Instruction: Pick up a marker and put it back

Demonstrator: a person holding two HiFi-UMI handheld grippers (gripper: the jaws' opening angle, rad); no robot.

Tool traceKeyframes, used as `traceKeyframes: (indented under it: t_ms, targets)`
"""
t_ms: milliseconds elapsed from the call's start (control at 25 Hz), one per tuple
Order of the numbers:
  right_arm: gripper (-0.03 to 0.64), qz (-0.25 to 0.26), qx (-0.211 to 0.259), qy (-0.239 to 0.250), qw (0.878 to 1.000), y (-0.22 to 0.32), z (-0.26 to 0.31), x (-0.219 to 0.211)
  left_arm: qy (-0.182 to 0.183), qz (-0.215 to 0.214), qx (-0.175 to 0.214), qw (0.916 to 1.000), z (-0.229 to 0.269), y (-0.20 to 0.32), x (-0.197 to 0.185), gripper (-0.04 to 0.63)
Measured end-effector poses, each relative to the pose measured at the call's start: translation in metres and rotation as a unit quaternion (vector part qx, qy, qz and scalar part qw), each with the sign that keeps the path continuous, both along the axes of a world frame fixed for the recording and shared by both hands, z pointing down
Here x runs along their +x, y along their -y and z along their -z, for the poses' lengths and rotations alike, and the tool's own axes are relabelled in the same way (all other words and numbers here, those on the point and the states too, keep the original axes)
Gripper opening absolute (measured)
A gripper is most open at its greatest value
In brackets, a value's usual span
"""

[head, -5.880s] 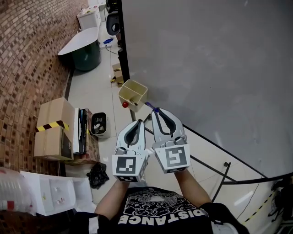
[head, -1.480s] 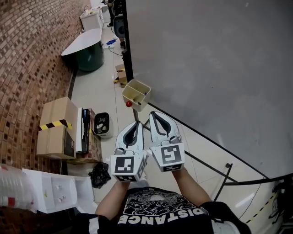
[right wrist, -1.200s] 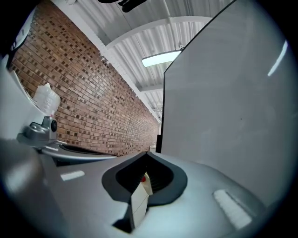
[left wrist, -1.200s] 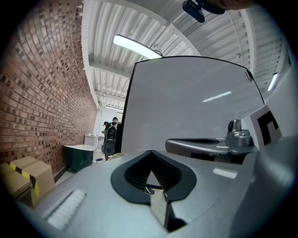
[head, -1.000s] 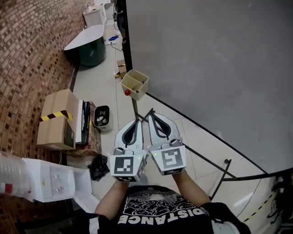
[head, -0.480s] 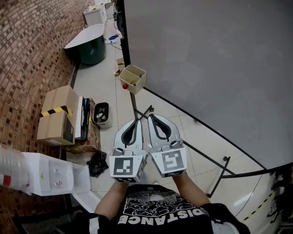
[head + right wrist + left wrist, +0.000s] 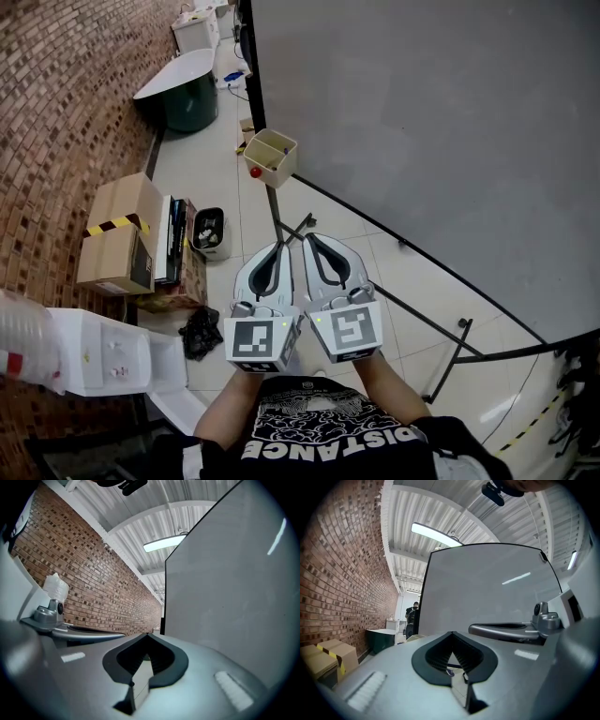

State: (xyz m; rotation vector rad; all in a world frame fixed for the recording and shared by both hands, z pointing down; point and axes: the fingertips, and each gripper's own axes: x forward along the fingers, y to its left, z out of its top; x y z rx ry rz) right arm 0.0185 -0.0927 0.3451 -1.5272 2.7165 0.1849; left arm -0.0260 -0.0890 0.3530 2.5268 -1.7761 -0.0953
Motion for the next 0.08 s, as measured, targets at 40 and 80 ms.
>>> traceKeyframes:
  t_ms: [40,80]
  targets:
    - [0.000,0.000,0.000,0.000,1.000,-0.0013,-0.0005,0.0002,0.001,-0.001,0.002,1.0000,-0.0002,-0.0012,0.0006,0.006]
    - [0.000,0.001,0.000,0.001,1.000,-0.0027,-0.0010,0.0004,0.001,-0.002,0.003,1.0000,-0.0004,-0.0023,0.0012,0.006]
